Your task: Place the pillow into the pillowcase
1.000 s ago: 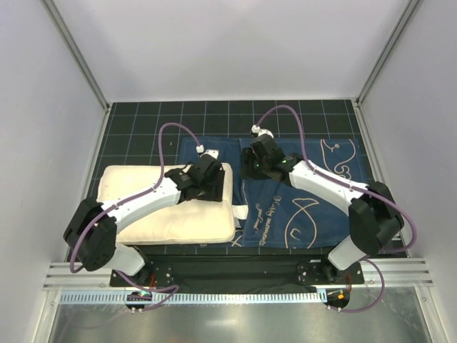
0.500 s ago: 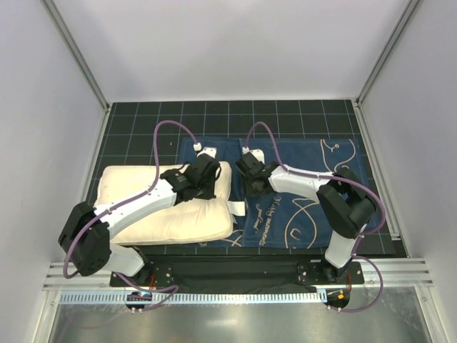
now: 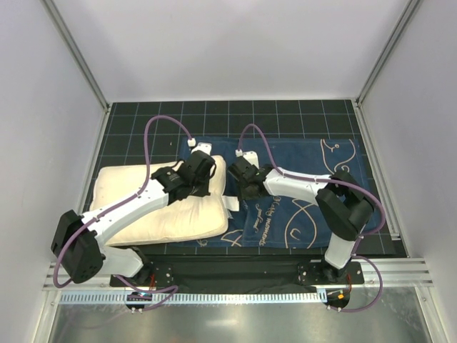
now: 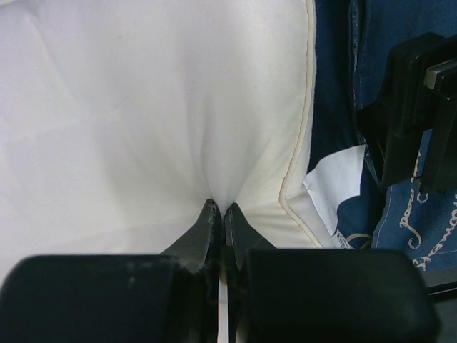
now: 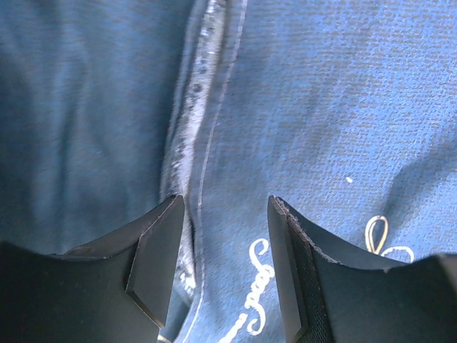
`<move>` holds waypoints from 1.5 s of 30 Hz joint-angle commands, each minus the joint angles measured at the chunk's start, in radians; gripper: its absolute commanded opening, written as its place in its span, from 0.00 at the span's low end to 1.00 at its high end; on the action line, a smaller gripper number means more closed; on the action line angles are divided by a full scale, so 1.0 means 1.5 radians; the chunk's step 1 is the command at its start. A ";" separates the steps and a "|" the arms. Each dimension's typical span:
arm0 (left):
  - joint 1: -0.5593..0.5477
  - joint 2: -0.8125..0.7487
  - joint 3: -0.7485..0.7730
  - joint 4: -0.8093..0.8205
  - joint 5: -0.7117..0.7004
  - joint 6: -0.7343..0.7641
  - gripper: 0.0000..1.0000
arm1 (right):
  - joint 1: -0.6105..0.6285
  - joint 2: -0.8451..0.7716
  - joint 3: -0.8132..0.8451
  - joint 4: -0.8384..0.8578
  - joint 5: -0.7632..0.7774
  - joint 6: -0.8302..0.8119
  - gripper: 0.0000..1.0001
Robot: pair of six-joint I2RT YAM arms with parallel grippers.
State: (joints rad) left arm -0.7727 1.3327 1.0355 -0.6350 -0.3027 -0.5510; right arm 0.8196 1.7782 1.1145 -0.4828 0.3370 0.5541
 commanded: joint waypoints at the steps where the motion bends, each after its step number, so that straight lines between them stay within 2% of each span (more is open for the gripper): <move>1: 0.005 -0.014 0.018 0.000 -0.020 0.013 0.00 | 0.007 -0.037 0.008 0.001 0.009 0.016 0.57; 12: 0.004 -0.028 0.017 -0.010 -0.024 0.011 0.00 | 0.009 0.052 0.038 -0.020 0.050 0.031 0.57; 16: 0.004 -0.027 0.018 -0.011 -0.017 0.011 0.00 | 0.009 0.060 0.034 -0.024 0.059 0.036 0.51; 17: 0.004 -0.025 0.019 -0.011 -0.016 0.011 0.00 | 0.009 0.060 0.036 -0.025 0.060 0.037 0.46; 18: 0.004 -0.025 0.019 -0.010 -0.013 0.011 0.00 | 0.009 0.058 0.037 -0.028 0.069 0.039 0.34; 20: 0.004 -0.021 0.018 -0.008 -0.007 0.011 0.00 | 0.010 0.050 0.042 -0.039 0.078 0.041 0.27; 21: 0.004 -0.020 0.019 -0.007 -0.006 0.010 0.00 | 0.009 0.034 0.043 -0.042 0.080 0.041 0.20; 26: 0.005 -0.014 0.022 -0.006 -0.008 0.015 0.00 | 0.009 -0.027 0.052 -0.059 0.081 0.037 0.04; 34: 0.004 -0.001 0.045 -0.005 0.007 0.026 0.00 | 0.009 -0.103 0.045 -0.070 0.066 0.037 0.04; 38: 0.004 0.022 0.108 -0.006 -0.018 0.068 0.00 | 0.009 -0.161 0.023 -0.038 0.026 0.023 0.04; 42: 0.004 0.068 0.236 -0.024 -0.030 0.118 0.00 | 0.009 -0.175 0.027 -0.047 0.017 0.026 0.04; 45: 0.004 0.091 0.287 -0.010 -0.020 0.126 0.00 | 0.008 -0.180 0.024 -0.048 0.018 0.030 0.04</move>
State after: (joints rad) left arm -0.7643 1.4700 1.3571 -0.7300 -0.3283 -0.4191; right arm 0.8310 1.5326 1.1519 -0.5728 0.3706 0.5968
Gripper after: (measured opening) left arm 0.039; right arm 0.056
